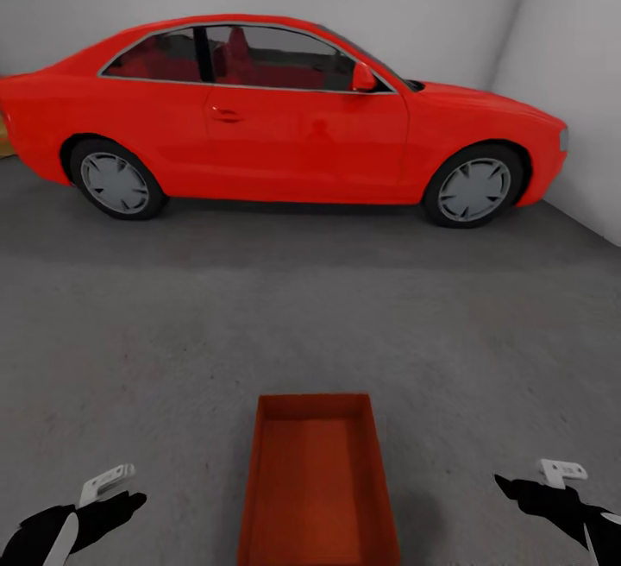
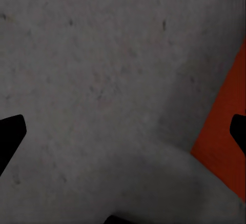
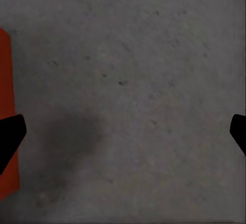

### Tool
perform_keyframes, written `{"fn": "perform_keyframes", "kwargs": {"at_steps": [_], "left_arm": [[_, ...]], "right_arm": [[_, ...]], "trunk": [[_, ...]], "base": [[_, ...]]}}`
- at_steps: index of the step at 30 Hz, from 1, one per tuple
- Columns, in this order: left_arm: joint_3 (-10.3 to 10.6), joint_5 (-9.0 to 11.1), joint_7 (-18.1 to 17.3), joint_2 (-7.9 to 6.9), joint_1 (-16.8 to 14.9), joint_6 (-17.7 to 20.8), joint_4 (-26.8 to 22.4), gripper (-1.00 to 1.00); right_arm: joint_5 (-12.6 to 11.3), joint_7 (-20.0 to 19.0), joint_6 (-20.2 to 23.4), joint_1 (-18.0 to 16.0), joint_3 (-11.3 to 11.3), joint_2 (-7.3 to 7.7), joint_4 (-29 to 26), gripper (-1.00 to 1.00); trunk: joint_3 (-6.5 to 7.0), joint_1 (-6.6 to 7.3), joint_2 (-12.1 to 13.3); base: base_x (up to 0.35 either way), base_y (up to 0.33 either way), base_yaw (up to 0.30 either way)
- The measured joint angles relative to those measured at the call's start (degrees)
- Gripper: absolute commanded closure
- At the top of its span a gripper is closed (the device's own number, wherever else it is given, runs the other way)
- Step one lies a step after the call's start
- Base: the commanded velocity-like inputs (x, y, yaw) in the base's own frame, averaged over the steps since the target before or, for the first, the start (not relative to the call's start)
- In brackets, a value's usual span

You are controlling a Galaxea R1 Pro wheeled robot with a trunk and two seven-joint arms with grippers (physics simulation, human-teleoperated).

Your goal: Move the two storage containers from the living room to the garage. In the garage, place one container on the floor and stack the other container on top of it (either order is fine).

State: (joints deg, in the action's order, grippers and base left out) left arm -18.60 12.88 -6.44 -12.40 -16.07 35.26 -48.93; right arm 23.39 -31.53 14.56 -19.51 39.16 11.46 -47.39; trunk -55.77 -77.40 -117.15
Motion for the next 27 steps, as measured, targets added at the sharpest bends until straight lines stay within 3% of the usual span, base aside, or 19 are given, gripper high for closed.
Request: {"fn": "perform_keyframes", "kwargs": {"at_steps": [12,27], "left_arm": [[0.0,0.0,0.0,0.1,0.0,0.0,0.1,-1.0],[0.0,0.2,-0.1,0.16,0.0,0.0,0.1,-1.0]], "right_arm": [[0.0,0.0,-0.2,0.0,0.0,0.0,1.1,-1.0],[0.4,0.1,-0.2,0.0,-0.1,-0.09,1.5,-1.0]], "trunk": [[0.66,0.0,0.0],[0.9,0.21,0.4]], "base": [[0.0,0.0,-0.251],[0.0,0.0,-0.006]]}}
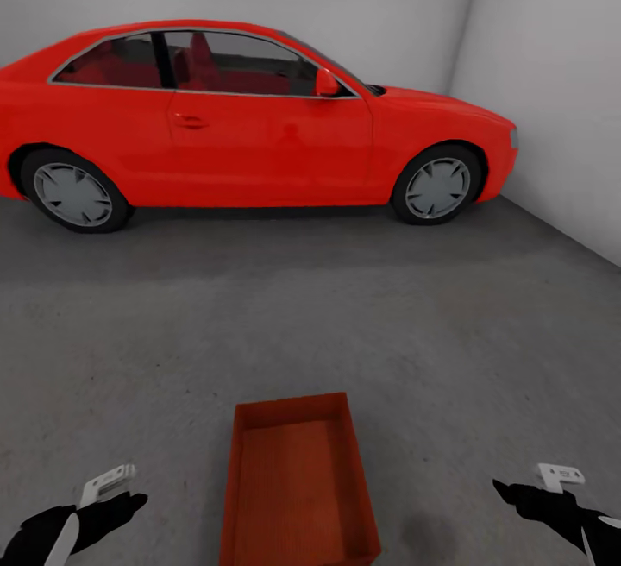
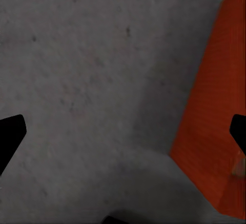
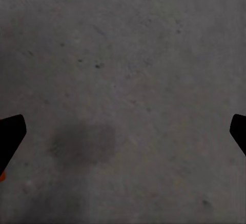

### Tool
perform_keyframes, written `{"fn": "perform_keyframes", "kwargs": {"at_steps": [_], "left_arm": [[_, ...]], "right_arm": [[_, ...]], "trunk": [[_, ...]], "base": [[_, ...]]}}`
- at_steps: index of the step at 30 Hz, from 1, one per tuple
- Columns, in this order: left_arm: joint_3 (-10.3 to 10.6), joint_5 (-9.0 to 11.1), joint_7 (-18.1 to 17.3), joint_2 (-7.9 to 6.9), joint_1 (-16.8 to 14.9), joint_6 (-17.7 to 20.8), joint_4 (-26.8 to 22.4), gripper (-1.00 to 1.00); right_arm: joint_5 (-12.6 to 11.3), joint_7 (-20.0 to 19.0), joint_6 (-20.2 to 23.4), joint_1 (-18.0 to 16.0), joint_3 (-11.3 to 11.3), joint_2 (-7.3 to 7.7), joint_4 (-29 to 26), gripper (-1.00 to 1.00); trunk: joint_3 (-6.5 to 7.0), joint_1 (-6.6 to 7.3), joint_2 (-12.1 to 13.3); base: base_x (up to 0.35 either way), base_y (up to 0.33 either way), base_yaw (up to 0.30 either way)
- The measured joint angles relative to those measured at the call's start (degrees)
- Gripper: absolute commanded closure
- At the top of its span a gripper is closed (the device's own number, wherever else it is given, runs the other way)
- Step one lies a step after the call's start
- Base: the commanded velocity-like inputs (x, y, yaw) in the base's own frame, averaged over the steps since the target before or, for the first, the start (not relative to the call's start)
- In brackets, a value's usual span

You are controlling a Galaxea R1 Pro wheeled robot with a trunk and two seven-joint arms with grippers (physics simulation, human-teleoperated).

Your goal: Move the two storage containers from the living room to the garage. In the garage, place one container on the floor and stack the other container on top of it (either order is fine).

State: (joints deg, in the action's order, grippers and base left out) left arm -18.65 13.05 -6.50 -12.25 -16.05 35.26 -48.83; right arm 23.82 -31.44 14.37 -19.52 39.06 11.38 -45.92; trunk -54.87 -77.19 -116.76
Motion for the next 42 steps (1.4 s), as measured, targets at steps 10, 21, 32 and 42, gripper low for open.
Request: {"fn": "perform_keyframes", "kwargs": {"at_steps": [10,21,32,42], "left_arm": [[0.0,0.0,-0.4,0.18,0.0,0.0,-0.1,-1.0],[-0.1,0.0,-1.6,0.0,0.0,0.2,-0.2,-1.0],[-0.1,0.1,-1.6,-0.07,0.0,0.3,-0.2,-1.0],[-0.2,0.2,-1.6,-0.1,0.0,0.3,-0.2,-1.0]], "right_arm": [[0.4,0.1,-0.1,0.0,-0.1,0.0,2.2,-1.0],[0.4,0.1,-0.1,0.0,-0.1,0.0,2.9,-1.0],[0.4,0.1,-0.2,0.0,-0.1,0.01,2.8,-1.0],[-0.1,0.0,-0.9,0.0,0.0,0.01,2.8,-1.0]], "trunk": [[1.8,2.2,4.0],[3.77,4.59,8.4],[5.83,6.99,12.8],[8.03,9.19,16.8]], "base": [[0.0,0.0,0.0],[-0.06,0.0,0.0],[-0.327,0.0,-0.07],[-0.341,0.0,-0.254]]}}
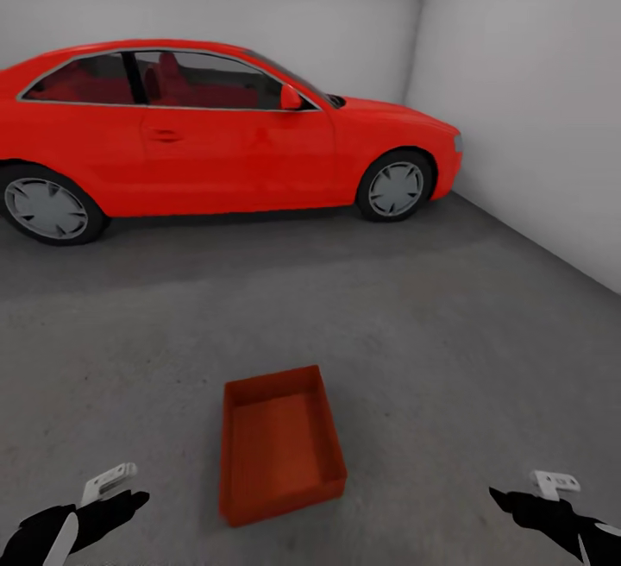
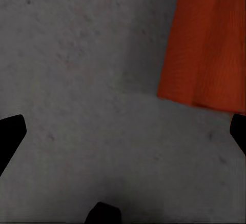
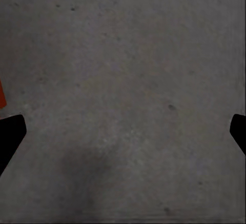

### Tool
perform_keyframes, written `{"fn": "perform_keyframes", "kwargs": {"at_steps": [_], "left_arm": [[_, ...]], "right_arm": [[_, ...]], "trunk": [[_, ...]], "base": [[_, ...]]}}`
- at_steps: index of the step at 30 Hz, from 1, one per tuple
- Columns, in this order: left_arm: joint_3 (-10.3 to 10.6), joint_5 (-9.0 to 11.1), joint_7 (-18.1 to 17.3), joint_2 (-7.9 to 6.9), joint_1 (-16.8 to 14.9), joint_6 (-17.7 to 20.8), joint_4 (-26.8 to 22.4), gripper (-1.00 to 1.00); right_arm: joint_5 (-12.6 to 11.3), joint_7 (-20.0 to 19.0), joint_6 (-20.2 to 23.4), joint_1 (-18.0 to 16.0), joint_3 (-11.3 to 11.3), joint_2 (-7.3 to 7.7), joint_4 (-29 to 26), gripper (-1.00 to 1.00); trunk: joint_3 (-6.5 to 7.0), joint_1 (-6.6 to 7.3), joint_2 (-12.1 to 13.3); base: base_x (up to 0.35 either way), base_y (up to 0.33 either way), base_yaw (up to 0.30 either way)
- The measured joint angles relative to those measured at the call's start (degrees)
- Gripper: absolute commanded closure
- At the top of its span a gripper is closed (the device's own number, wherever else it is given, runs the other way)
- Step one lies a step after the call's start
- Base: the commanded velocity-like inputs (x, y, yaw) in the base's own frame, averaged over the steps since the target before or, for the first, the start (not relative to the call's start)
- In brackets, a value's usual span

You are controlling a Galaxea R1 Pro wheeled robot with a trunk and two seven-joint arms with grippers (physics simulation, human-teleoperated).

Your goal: Move the two storage containers from the living room to the garage. In the garage, place one container on the floor and stack the other container on top of it (either order is fine).

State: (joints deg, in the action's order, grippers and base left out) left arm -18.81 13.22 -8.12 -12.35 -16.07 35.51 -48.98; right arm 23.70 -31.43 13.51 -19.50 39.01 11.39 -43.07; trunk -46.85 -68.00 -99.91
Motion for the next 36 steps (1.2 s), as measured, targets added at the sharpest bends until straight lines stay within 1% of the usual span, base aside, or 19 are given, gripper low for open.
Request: {"fn": "perform_keyframes", "kwargs": {"at_steps": [10,11,16,21,27,32,36], "left_arm": [[-0.1,0.1,0.0,-0.06,0.0,0.0,0.0,-1.0],[-0.1,0.1,0.0,-0.09,0.0,0.0,0.0,-1.0],[-0.2,0.1,0.0,-0.16,0.0,0.1,-0.1,-1.0],[-0.2,0.2,-0.1,-0.23,0.0,0.1,-0.1,-1.0],[-0.3,0.2,-0.1,-0.24,0.0,0.1,-0.1,-1.0],[-0.5,0.0,-0.1,-0.29,0.0,0.1,-0.2,-1.0],[-1.3,-0.1,0.0,-0.32,0.0,0.0,-0.5,-1.0]], "right_arm": [[-0.1,0.0,-0.1,0.0,0.0,0.0,0.0,-1.0],[0.0,0.0,-0.1,0.0,0.0,0.0,0.0,-1.0],[0.0,0.0,-0.1,0.0,0.0,0.0,0.0,-1.0],[0.3,0.0,-0.1,0.0,-0.1,0.0,0.0,-1.0],[0.4,0.1,-0.1,0.0,-0.1,0.0,0.1,-1.0],[0.4,0.1,-0.1,0.0,-0.1,-0.01,0.1,-1.0],[0.4,0.1,-0.1,0.0,-0.1,-0.01,0.0,-1.0]], "trunk": [[2.25,2.21,4.0],[2.31,2.22,4.0],[2.55,2.24,4.0],[3.62,3.33,6.0],[4.74,4.64,8.4],[4.75,4.65,8.4],[4.75,4.66,8.4]], "base": [[-0.266,0.0,-0.263],[-0.156,0.0,-0.264],[-0.054,0.0,-0.264],[-0.007,0.0,-0.203],[-0.032,0.0,-0.054],[-0.047,0.0,-0.006],[-0.006,0.0,-0.001]]}}
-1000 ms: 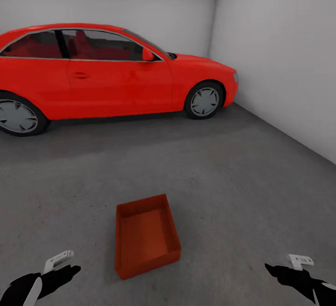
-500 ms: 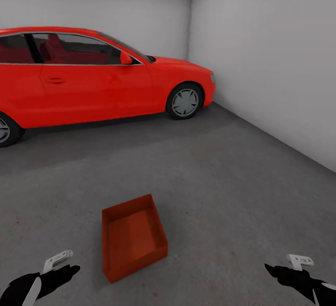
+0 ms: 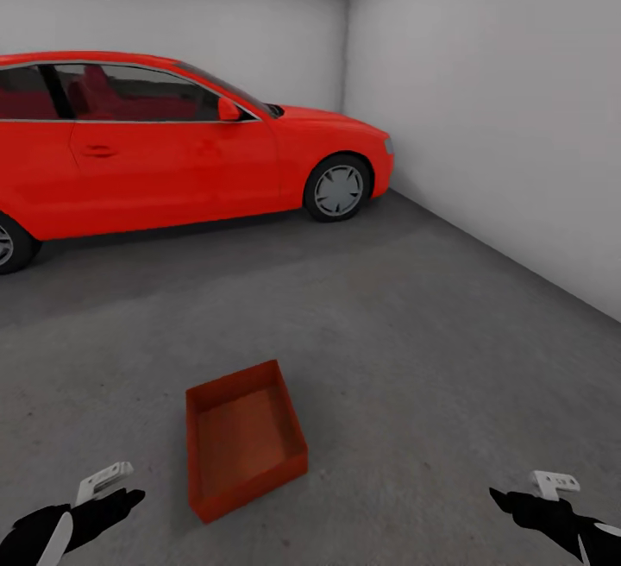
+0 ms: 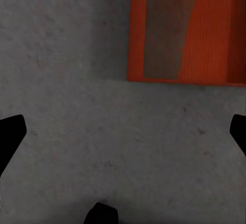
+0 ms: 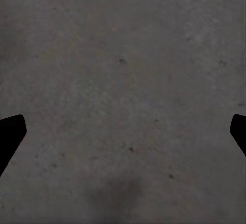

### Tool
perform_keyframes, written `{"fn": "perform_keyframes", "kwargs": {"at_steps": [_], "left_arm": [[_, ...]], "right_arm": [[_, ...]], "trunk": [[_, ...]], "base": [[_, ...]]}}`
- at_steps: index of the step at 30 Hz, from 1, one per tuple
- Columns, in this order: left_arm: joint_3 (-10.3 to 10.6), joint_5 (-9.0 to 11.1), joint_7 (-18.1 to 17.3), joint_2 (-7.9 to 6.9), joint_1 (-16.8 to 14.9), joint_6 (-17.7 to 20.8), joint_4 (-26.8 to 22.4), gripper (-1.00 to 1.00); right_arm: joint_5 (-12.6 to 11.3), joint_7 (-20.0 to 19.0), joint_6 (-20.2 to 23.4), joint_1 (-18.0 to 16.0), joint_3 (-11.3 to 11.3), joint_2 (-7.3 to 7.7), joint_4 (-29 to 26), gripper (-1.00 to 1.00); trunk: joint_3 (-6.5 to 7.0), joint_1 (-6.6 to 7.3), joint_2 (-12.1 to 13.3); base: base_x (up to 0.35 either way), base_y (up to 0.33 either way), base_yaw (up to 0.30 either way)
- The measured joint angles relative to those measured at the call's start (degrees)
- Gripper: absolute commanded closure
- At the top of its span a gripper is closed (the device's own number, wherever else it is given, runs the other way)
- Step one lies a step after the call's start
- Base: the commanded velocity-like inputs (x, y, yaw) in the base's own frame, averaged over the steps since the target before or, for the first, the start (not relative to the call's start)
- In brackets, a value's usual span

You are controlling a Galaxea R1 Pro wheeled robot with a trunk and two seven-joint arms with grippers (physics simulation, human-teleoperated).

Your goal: Move the two storage containers from the living room to the garage. In the garage, place one container on the floor and stack the other container on top of it (either order is fine).

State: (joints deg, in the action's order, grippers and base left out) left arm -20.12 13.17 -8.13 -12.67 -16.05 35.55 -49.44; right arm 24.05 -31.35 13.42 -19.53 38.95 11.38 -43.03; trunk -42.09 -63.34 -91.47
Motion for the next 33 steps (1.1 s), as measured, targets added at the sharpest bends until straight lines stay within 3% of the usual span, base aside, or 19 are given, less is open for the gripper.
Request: {"fn": "perform_keyframes", "kwargs": {"at_steps": [7,12,14,16,17,19,21,25,27,30,33], "left_arm": [[-1.4,0.2,-0.2,-1.3,0.0,-0.2,-1.8,-1.0],[-1.5,0.2,-0.6,-1.29,-0.2,-0.1,-12.0,-1.0],[-1.5,0.1,-0.5,-1.21,-0.4,0.3,-16.5,-1.0],[-1.5,-0.1,-0.2,-1.1,-0.9,0.6,-22.0,-1.0],[-1.5,-0.2,-0.1,-1.14,-1.1,0.6,-22.7,-1.0],[-1.7,-0.2,2.0,-1.53,-2.7,0.6,-24.5,-1.0],[-1.8,-0.3,5.4,-2.05,-4.3,0.6,-25.1,-1.0],[-1.1,-0.8,15.6,-2.82,-6.7,0.7,-25.3,-1.0],[-0.1,-0.7,18.5,-2.79,-7.0,0.7,-25.1,-1.0],[1.7,-0.4,20.7,-2.53,-7.2,0.8,-24.9,-1.0],[2.3,-0.3,21.2,-0.45,-7.2,0.7,-24.8,-1.0]], "right_arm": [[-0.6,-0.1,0.1,0.0,0.3,0.15,-0.4,-1.0],[-0.8,-0.3,0.9,-2.2,0.1,0.05,-6.0,-1.0],[-0.9,-0.3,2.7,-4.6,0.1,-0.6,-10.6,-1.0],[-1.3,-0.2,11.7,-9.4,0.0,-2.46,-17.4,-1.0],[-1.3,-0.2,14.0,-10.6,0.0,-2.7,-18.6,-1.0],[-1.5,-0.1,21.4,-15.0,0.1,-3.25,-22.3,-1.0],[-1.5,-0.1,24.7,-17.5,0.1,-3.44,-24.4,-1.0],[-1.0,-0.1,27.5,-19.7,0.3,-3.6,-28.0,-1.0],[-1.2,-0.1,27.8,-19.9,0.6,-3.42,-29.1,-1.0],[-1.3,-0.5,27.9,-20.1,4.1,-2.06,-30.1,-1.0],[-1.4,-1.1,27.8,-20.2,7.6,-1.39,-30.4,-1.0]], "trunk": [[0.0,0.0,0.0],[0.01,0.0,0.0],[0.01,0.0,0.0],[0.02,0.0,0.0],[0.01,0.0,0.0],[0.02,0.0,0.0],[0.01,0.0,0.0],[0.09,0.0,0.0],[0.16,0.0,0.0],[0.27,0.0,0.0],[0.38,0.0,0.0]], "base": [[0.0,0.0,0.0],[0.0,0.0,0.0],[0.0,0.0,0.0],[0.0,0.0,0.0],[0.0,0.0,0.0],[0.0,0.0,0.0],[0.0,0.0,-0.076],[0.0,0.0,-0.212],[0.0,0.0,-0.26],[0.0,0.0,-0.275],[0.0,0.0,-0.28]]}}
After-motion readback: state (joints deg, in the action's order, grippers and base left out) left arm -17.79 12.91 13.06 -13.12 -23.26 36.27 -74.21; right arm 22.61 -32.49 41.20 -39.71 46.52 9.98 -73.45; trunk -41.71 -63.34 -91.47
